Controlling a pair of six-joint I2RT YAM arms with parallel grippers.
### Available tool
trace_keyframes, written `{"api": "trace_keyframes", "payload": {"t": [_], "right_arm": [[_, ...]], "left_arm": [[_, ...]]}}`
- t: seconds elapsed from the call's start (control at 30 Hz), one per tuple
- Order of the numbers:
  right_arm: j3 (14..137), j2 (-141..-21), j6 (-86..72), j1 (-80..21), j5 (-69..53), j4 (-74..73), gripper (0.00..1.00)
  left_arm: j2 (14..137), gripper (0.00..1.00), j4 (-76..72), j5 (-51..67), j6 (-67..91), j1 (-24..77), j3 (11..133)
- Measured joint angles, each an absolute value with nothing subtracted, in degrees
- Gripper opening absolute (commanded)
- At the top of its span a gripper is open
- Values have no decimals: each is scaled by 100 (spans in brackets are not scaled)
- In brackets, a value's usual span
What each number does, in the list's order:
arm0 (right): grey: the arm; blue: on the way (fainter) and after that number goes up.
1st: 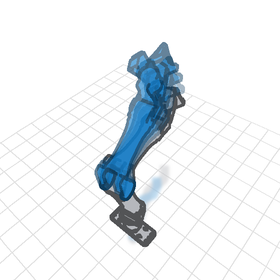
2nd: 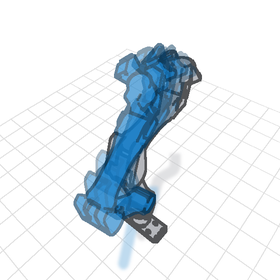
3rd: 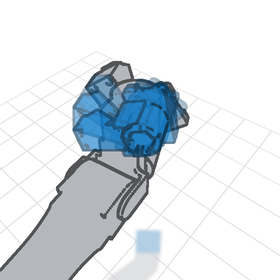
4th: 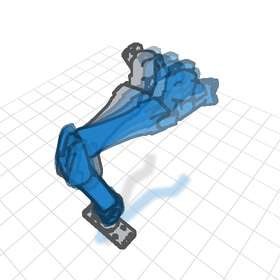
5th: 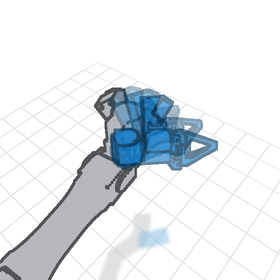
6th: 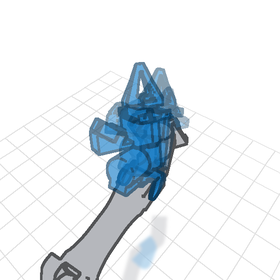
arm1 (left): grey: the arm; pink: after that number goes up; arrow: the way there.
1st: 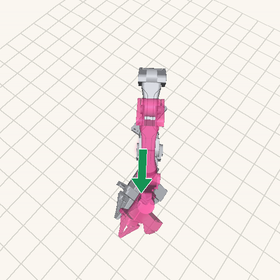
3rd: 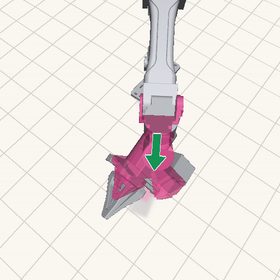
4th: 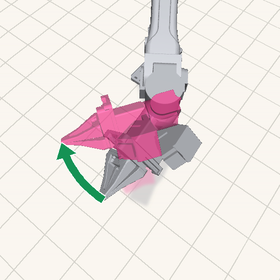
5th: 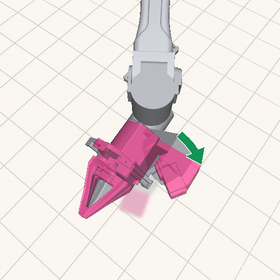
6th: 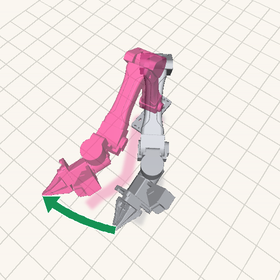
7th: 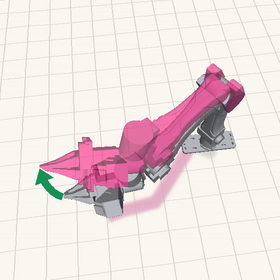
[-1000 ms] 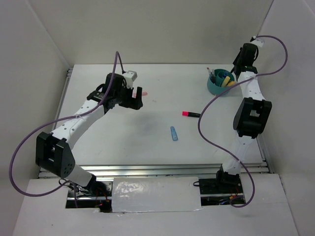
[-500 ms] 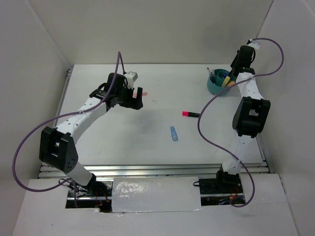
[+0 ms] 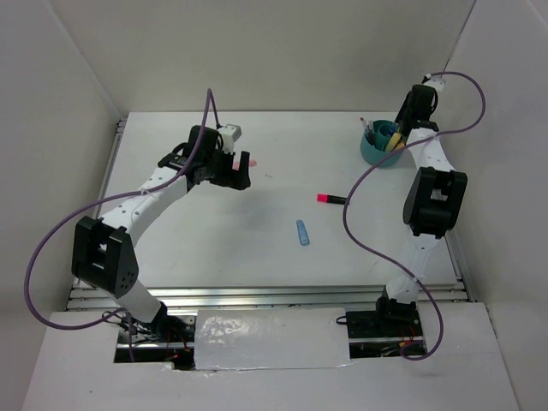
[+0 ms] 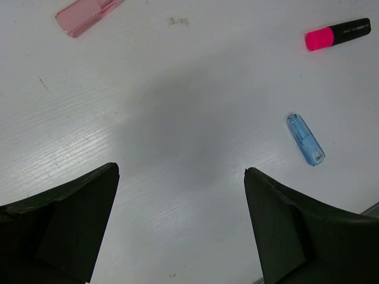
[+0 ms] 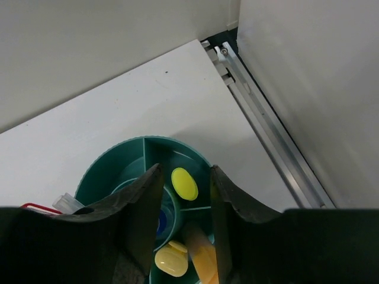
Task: Sort the stationery into containers
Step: Place the pen in the storage box, then pick up the pen from the center of the board.
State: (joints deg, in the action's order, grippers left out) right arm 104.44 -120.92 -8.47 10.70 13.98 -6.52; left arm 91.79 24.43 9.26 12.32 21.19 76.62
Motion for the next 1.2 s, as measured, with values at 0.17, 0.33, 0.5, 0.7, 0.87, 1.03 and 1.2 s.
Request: {"api": "trace_keyframes", "payload": {"t": [0.17,0.33,0.5,0.7,0.87,1.03,1.2], "right_arm": [[10370,-12051,-819,1048,1177,-648,50],[9907,-11542,-775,947,681,-744,51],[9404,-10433,-447,939,-287,-919,47],[9784,-9688,1310,596,-1629,-2228,44],[10106,-10088,2877,-598,-1721,-3627,49],[10254,-11170,3809,-1584,-1308,-4670,59],[10753,-12372,4307,-1787,-757,-5415,59]], "left_arm": [[9179,96,2394,1378,993,2108,7662],[9260,88,2272,2215,314,2163,7804],[10186,86,2231,2482,-161,2536,9037],[10827,89,1997,3415,213,2401,9365],[10822,97,1922,3754,469,1905,9107],[10436,99,2058,3865,432,1702,8757],[9830,99,2320,3970,113,1546,8423]]}}
